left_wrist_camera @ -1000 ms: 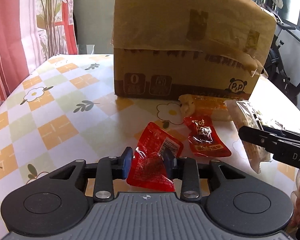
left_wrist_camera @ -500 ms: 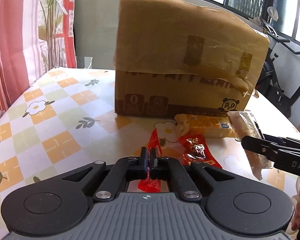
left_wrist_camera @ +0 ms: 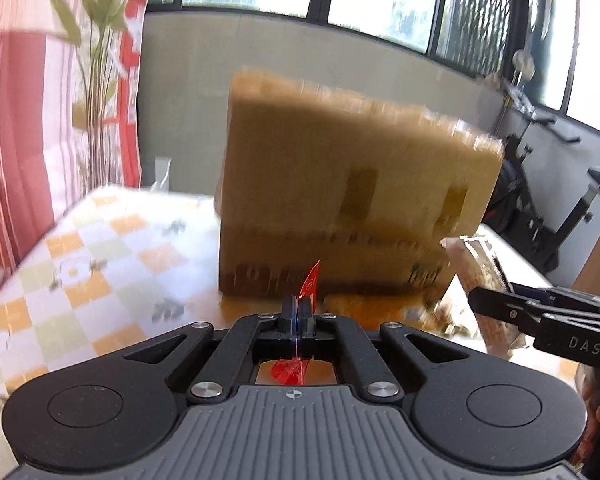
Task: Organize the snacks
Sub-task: 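Carry cracker packet and red wrapper over the box and release both inside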
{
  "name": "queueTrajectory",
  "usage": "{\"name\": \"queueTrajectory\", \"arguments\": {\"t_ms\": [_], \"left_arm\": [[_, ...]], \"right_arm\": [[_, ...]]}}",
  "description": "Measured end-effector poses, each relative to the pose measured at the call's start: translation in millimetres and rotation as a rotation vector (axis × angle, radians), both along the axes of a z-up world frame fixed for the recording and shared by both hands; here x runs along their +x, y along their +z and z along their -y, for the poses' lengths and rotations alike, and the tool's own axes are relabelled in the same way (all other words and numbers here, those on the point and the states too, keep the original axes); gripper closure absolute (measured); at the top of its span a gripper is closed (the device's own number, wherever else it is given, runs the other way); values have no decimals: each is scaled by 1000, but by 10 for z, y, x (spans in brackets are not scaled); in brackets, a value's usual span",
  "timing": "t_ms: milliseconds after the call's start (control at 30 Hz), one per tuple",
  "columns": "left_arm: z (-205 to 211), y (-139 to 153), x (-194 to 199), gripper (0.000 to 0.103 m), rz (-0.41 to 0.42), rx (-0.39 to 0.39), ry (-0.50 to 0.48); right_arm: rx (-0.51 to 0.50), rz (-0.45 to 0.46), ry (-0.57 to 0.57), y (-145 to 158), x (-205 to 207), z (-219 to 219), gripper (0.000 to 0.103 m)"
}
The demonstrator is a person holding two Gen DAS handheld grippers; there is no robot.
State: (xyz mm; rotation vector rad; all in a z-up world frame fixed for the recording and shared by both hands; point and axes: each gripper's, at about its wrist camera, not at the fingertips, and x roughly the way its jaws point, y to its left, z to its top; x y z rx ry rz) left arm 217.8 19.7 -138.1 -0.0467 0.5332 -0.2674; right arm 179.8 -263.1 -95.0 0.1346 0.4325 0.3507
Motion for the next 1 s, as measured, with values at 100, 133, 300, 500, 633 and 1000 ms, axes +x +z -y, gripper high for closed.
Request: {"name": "queueTrajectory", "arguments": {"t_ms": [100, 133, 300, 500, 633, 1000], "left_arm": [[12, 347, 46, 102, 84, -6, -16], [24, 465, 81, 102, 112, -8, -21], [208, 1051, 401, 102, 233, -13, -54], [638, 1420, 1005, 102, 274, -20, -90], [887, 1360, 1387, 102, 233, -3, -83], [986, 946, 1765, 69, 112, 45, -57]], "right_arm": [[15, 54, 3, 267, 49, 53, 54], [21, 76, 3, 394, 93, 81, 54], [25, 162, 5, 965, 437, 204, 54], [-62, 162, -15, 1258, 1188, 245, 54], [-82, 111, -63, 1193, 1613, 312, 54], [-165, 49, -88, 1035, 1765, 416, 42]]}}
